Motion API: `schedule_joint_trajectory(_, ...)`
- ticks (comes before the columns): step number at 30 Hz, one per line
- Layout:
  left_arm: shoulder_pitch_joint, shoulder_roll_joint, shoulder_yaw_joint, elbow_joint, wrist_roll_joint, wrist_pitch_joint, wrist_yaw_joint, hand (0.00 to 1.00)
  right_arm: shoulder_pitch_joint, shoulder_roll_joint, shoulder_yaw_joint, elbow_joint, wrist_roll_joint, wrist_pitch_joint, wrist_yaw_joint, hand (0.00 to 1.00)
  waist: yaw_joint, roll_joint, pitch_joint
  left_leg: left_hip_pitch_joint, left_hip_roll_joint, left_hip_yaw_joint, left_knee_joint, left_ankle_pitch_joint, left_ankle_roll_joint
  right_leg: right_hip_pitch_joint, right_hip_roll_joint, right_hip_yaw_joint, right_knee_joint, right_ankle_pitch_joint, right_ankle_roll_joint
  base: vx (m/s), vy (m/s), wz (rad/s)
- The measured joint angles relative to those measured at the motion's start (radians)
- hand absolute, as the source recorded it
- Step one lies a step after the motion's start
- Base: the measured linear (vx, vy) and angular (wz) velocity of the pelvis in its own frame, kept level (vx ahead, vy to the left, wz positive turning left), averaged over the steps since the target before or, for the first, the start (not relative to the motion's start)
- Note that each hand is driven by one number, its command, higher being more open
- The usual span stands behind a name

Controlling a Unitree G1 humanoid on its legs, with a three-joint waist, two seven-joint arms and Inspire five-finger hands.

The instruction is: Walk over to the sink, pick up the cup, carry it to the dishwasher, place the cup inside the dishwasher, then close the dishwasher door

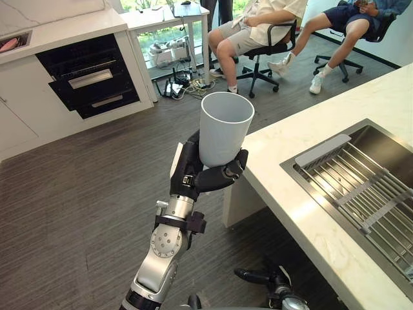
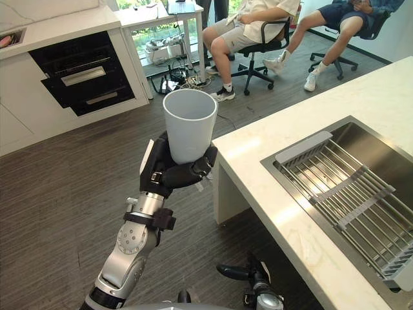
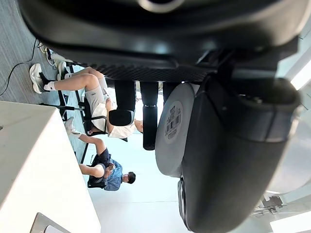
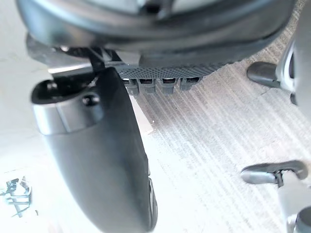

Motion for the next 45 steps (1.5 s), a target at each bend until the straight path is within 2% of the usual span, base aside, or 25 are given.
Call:
schedule_joint_trajectory(4, 0.027, -0.01, 0.039, -0.029, 0.001, -0.001, 0.006, 0.0, 0.044, -0.031, -0.003, -0.001, -0.033, -0.002, 0.0, 1.0, 0.004, -0.009, -0.001, 0.002, -0.004, -0.022, -0.011, 0.002, -0.001, 0.004, -0.006, -0.024, 0.02, -0.006, 0.01, 0.05, -0.019, 0.17)
schedule_joint_trajectory(7, 0.05, -0.021, 0.066, -0.034, 0.005, 0.0, 0.029, 0.0, 0.04, -0.03, -0.02, 0.014, -0.032, -0.003, -0.001, 1.0, 0.005, -0.021, 0.007, 0.018, -0.032, -0.059, -0.006, -0.01, 0.008, 0.001, -0.065, -0.055, 0.135, -0.072, 0.021, 0.08, 0.03, 0.42)
schedule_joint_trajectory(9, 0.088, -0.028, 0.064, -0.059, 0.01, 0.001, 0.031, 0.0, 0.038, -0.033, -0.024, 0.019, -0.033, -0.003, 0.001, 1.0, 0.01, -0.028, 0.011, 0.025, -0.056, -0.115, 0.011, -0.026, 0.025, -0.012, -0.122, -0.046, 0.28, -0.105, -0.019, 0.11, 0.087, 0.8)
schedule_joint_trajectory(10, 0.099, -0.025, 0.061, -0.07, 0.012, 0.001, 0.03, 0.0, 0.039, -0.032, -0.024, 0.019, -0.034, -0.003, 0.002, 1.0, 0.013, -0.033, 0.012, 0.027, -0.068, -0.145, 0.027, -0.034, 0.034, -0.024, -0.144, -0.007, 0.348, -0.111, -0.032, 0.14, 0.098, 1.04)
schedule_joint_trajectory(11, 0.104, -0.021, 0.062, -0.077, 0.012, 0.001, 0.032, 0.0, 0.043, -0.032, -0.023, 0.018, -0.036, -0.005, 0.006, 1.0, 0.021, -0.036, 0.009, 0.032, -0.082, -0.198, 0.044, -0.045, 0.048, -0.058, -0.164, 0.082, 0.461, -0.102, -0.068, 0.17, 0.047, 1.09)
schedule_joint_trajectory(12, 0.104, -0.013, 0.063, -0.078, 0.012, 0.0, 0.039, 0.0, 0.042, -0.03, -0.023, 0.021, -0.038, -0.007, 0.011, 1.0, 0.022, -0.031, 0.008, 0.032, -0.074, -0.233, 0.054, -0.051, 0.055, -0.103, -0.155, 0.167, 0.538, -0.129, -0.091, 0.18, 0.001, 1.16)
schedule_joint_trajectory(13, 0.104, -0.01, 0.071, -0.077, 0.012, 0.0, 0.05, 0.0, 0.035, -0.026, -0.018, 0.022, -0.04, -0.013, 0.013, 1.0, 0.02, -0.025, 0.012, 0.026, -0.063, -0.274, 0.072, -0.058, 0.056, -0.125, -0.101, 0.25, 0.545, -0.195, -0.082, 0.16, -0.053, 1.24)
schedule_joint_trajectory(14, 0.105, -0.014, 0.087, -0.077, 0.012, -0.001, 0.066, 0.0, 0.03, -0.021, 0.001, 0.017, -0.04, -0.022, 0.017, 1.0, 0.017, -0.022, 0.014, 0.015, -0.054, -0.326, 0.093, -0.071, 0.054, -0.159, -0.023, 0.335, 0.53, -0.247, -0.089, 0.1, -0.059, 1.14)
schedule_joint_trajectory(15, 0.105, -0.014, 0.093, -0.077, 0.012, -0.001, 0.073, 0.0, 0.023, -0.017, 0.006, 0.016, -0.04, -0.024, 0.02, 1.0, 0.018, -0.024, 0.016, 0.014, -0.052, -0.352, 0.099, -0.078, 0.057, -0.179, 0.011, 0.379, 0.52, -0.259, -0.093, 0.1, -0.086, 1.24)
schedule_joint_trajectory(16, 0.105, -0.013, 0.102, -0.074, 0.012, -0.001, 0.08, 0.0, 0.017, -0.013, 0.012, 0.016, -0.042, -0.025, 0.022, 1.0, 0.016, -0.026, 0.019, 0.014, -0.05, -0.4, 0.109, -0.087, 0.055, -0.219, 0.076, 0.455, 0.496, -0.262, -0.093, 0.11, -0.134, 1.29)
schedule_joint_trajectory(17, 0.105, -0.013, 0.103, -0.071, 0.012, -0.001, 0.089, 0.0, 0.009, -0.017, 0.02, 0.015, -0.042, -0.025, 0.021, 1.0, 0.004, -0.025, 0.021, 0.005, -0.053, -0.449, 0.129, -0.097, 0.041, -0.254, 0.122, 0.512, 0.45, -0.257, -0.084, 0.1, -0.152, 1.34)
schedule_joint_trajectory(18, 0.105, -0.012, 0.102, -0.071, 0.012, -0.003, 0.091, 0.0, 0.007, -0.016, 0.022, 0.012, -0.041, -0.024, 0.019, 1.0, -0.002, -0.028, 0.021, -0.008, -0.063, -0.471, 0.149, -0.104, 0.031, -0.261, 0.132, 0.531, 0.408, -0.247, -0.072, 0.1, -0.18, 1.44)
schedule_joint_trajectory(19, 0.1, -0.006, 0.1, -0.079, 0.013, -0.008, 0.092, 0.0, 0.007, -0.014, 0.033, -0.006, -0.04, -0.026, 0.015, 1.0, -0.008, -0.064, 0.029, -0.025, -0.109, -0.519, 0.205, -0.139, 0.021, -0.264, 0.119, 0.573, 0.309, -0.167, -0.071, 0.12, -0.229, 1.27)
schedule_joint_trajectory(20, 0.105, -0.012, 0.087, -0.071, 0.016, -0.008, 0.092, 0.0, 0.003, -0.021, 0.04, -0.004, -0.04, -0.024, 0.013, 1.0, -0.002, -0.054, 0.04, -0.027, -0.124, -0.551, 0.25, -0.173, 0.01, -0.253, 0.105, 0.551, 0.342, -0.126, -0.07, 0.14, -0.23, 0.99)
schedule_joint_trajectory(21, 0.105, -0.012, 0.087, -0.071, 0.016, -0.008, 0.092, 0.0, 0.003, -0.021, 0.04, -0.004, -0.04, -0.024, 0.013, 1.0, -0.002, -0.054, 0.04, -0.027, -0.124, -0.551, 0.25, -0.173, 0.01, -0.253, 0.105, 0.551, 0.342, -0.126, -0.07, 0.16, -0.212, 0.9)
schedule_joint_trajectory(22, 0.121, -0.024, 0.053, -0.075, 0.017, -0.008, 0.091, 0.0, 0.005, -0.037, 0.039, -0.011, -0.04, -0.024, 0.009, 1.0, 0.008, -0.005, 0.025, -0.062, -0.085, -0.56, 0.287, -0.201, 0.002, -0.229, 0.118, 0.484, 0.304, -0.132, -0.083, 0.17, -0.169, 1.0)
schedule_joint_trajectory(23, 0.116, -0.029, 0.026, -0.076, 0.02, -0.007, 0.078, 0.0, 0.005, -0.038, 0.041, -0.022, -0.04, -0.023, 0.006, 1.0, 0.001, 0.017, 0.03, -0.077, -0.036, -0.49, 0.308, -0.199, -0.011, -0.188, 0.123, 0.429, 0.273, -0.13, -0.092, 0.18, -0.172, 1.26)
schedule_joint_trajectory(25, 0.119, -0.054, 0.009, -0.077, 0.02, -0.007, 0.057, 0.0, 0.014, -0.035, 0.049, -0.049, -0.04, -0.02, -0.003, 1.0, -0.001, 0.022, 0.036, -0.089, 0.011, -0.382, 0.377, -0.209, -0.057, -0.123, 0.134, 0.381, 0.235, -0.129, -0.093, 0.18, -0.151, 0.92)
schedule_joint_trajectory(26, 0.121, -0.077, 0.011, -0.087, 0.018, -0.007, 0.057, 0.0, 0.031, -0.03, 0.049, -0.106, -0.039, -0.023, -0.01, 1.0, 0.0, 0.021, 0.039, -0.11, 0.041, -0.251, 0.463, -0.224, -0.061, -0.068, 0.141, 0.344, 0.202, -0.128, -0.094, 0.17, -0.12, 0.72)
schedule_joint_trajectory(28, 0.121, -0.084, 0.025, -0.117, 0.01, -0.009, 0.061, 0.0, 0.038, -0.03, 0.047, -0.149, -0.039, -0.033, -0.013, 1.0, 0.001, 0.018, 0.04, -0.131, 0.066, -0.135, 0.526, -0.229, -0.051, -0.027, 0.141, 0.325, 0.169, -0.128, -0.095, 0.1, -0.057, 0.42)
schedule_joint_trajectory(30, 0.119, -0.08, 0.045, -0.138, -0.001, -0.026, 0.061, 0.0, 0.031, -0.031, 0.037, -0.162, -0.038, -0.043, -0.019, 1.0, 0.009, 0.008, 0.026, -0.127, 0.069, -0.046, 0.483, -0.221, -0.024, -0.009, 0.133, 0.303, 0.126, -0.12, -0.09, 0.09, 0.009, 0.34)
schedule_joint_trajectory(32, 0.114, -0.076, 0.048, -0.138, -0.001, -0.036, 0.062, 0.0, 0.025, -0.031, 0.036, -0.155, -0.037, -0.043, -0.024, 1.0, 0.014, 0.008, 0.022, -0.102, 0.05, -0.028, 0.392, -0.2, -0.006, -0.01, 0.126, 0.285, 0.097, -0.108, -0.084, 0.06, 0.037, 0.39)
schedule_joint_trajectory(33, 0.114, -0.071, 0.05, -0.133, -0.001, -0.035, 0.062, 0.0, 0.021, -0.026, 0.036, -0.142, -0.037, -0.043, -0.023, 1.0, 0.014, -0.001, 0.026, -0.079, 0.034, -0.031, 0.309, -0.173, 0.002, -0.01, 0.123, 0.265, 0.077, -0.097, -0.084, 0.04, 0.034, 0.48)
schedule_joint_trajectory(36, 0.121, -0.043, 0.066, -0.08, -0.002, -0.023, 0.066, 0.0, 0.017, -0.008, 0.036, -0.101, -0.038, -0.037, -0.021, 1.0, 0.016, -0.015, 0.03, -0.041, 0.008, -0.048, 0.192, -0.111, 0.003, -0.009, 0.115, 0.263, 0.063, -0.088, -0.087, 0.0, 0.013, 0.31)
schedule_joint_trajectory(45, 0.155, -0.011, 0.061, -0.051, -0.001, -0.018, 0.039, 0.0, 0.005, -0.012, 0.035, -0.037, -0.039, -0.03, -0.026, 1.0, -0.001, -0.016, 0.019, 0.042, 0.005, -0.047, -0.013, 0.008, 0.005, -0.019, 0.134, 0.264, 0.059, -0.074, -0.097, -0.07, -0.03, 0.0)
